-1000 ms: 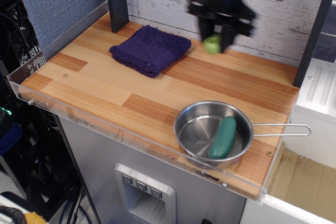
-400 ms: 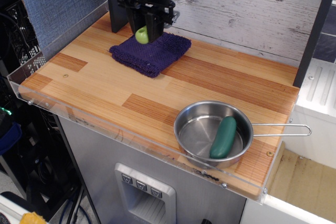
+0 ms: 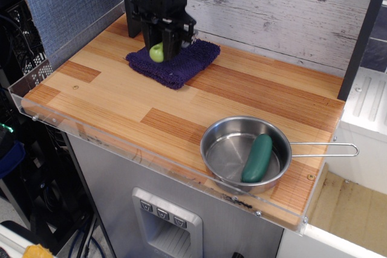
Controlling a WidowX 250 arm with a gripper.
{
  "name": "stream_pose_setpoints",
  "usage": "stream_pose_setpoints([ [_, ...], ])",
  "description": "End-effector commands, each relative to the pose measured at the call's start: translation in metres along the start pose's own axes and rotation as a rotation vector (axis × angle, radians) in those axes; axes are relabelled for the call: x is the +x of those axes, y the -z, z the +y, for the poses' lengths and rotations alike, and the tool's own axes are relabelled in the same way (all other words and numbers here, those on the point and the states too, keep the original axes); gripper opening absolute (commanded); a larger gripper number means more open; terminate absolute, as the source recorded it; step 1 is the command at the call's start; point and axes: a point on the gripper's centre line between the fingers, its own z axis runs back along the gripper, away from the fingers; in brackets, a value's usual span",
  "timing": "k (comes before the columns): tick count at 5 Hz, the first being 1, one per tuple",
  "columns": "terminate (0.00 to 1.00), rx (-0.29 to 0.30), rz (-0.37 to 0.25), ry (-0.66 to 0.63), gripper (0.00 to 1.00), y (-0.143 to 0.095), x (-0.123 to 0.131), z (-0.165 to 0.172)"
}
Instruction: Pick up the green spatula and place it on the purple cloth
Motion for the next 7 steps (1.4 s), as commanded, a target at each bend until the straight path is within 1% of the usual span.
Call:
stream_pose_setpoints([
  [1, 0.0, 0.032, 0.021, -0.014, 0.0, 0.008, 0.016, 0.028],
  [2, 0.0, 0.011, 0.036, 0.003, 1.0, 0.004, 0.016, 0.027],
  [3, 0.0, 0.007, -0.016, 0.04, 1.0, -0.019, 0.017, 0.02],
  [4, 0.0, -0.004, -0.1, 0.057, 1.0, -0.06, 0.014, 0.013],
  [5, 0.0, -0.023, -0.14, 0.022, 1.0, -0.094, 0.005, 0.002],
  [6, 0.0, -0.054, -0.146, -0.026, 1.0, -0.111, -0.008, -0.016],
  [7, 0.0, -0.067, -0.155, -0.007, 1.0, -0.113, -0.014, -0.034],
])
